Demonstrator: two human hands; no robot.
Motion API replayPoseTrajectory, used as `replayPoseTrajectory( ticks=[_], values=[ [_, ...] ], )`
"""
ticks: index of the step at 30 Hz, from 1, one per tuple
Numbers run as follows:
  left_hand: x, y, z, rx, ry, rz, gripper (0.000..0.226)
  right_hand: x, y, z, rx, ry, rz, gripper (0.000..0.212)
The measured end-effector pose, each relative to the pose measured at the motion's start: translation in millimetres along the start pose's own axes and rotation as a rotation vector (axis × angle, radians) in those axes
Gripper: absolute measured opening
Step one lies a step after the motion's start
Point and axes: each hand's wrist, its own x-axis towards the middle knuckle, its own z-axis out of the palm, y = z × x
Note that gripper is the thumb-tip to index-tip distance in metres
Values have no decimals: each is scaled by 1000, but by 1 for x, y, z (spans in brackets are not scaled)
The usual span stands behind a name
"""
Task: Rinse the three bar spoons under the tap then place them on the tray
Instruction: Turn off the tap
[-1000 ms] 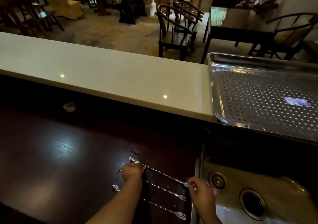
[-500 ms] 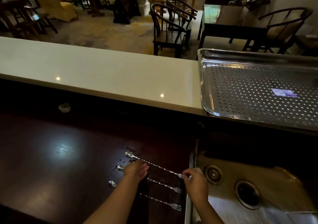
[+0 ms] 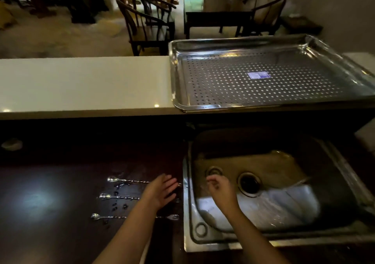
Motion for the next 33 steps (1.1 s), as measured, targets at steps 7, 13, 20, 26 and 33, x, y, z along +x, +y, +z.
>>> replayPoseTrajectory(
  ticks=[7,13,20,26,33],
  values=[
    [-13,-56,107,272,-100,71,18,-14,49,-81,36,108,10,16],
    [-18,-127,192,436,-73,267,15,-41,113,-170,-34,231,59,19],
    [-9,-203,243,999,196,743,26,-65,166,-252,-250,317,78,36],
    [16,-231,236,1597,342,636,50,-64,191,-290,-532,275,103,60],
    [22,-239,225,1557,445,557,55,-52,201,-299,-658,123,221,72]
  ],
)
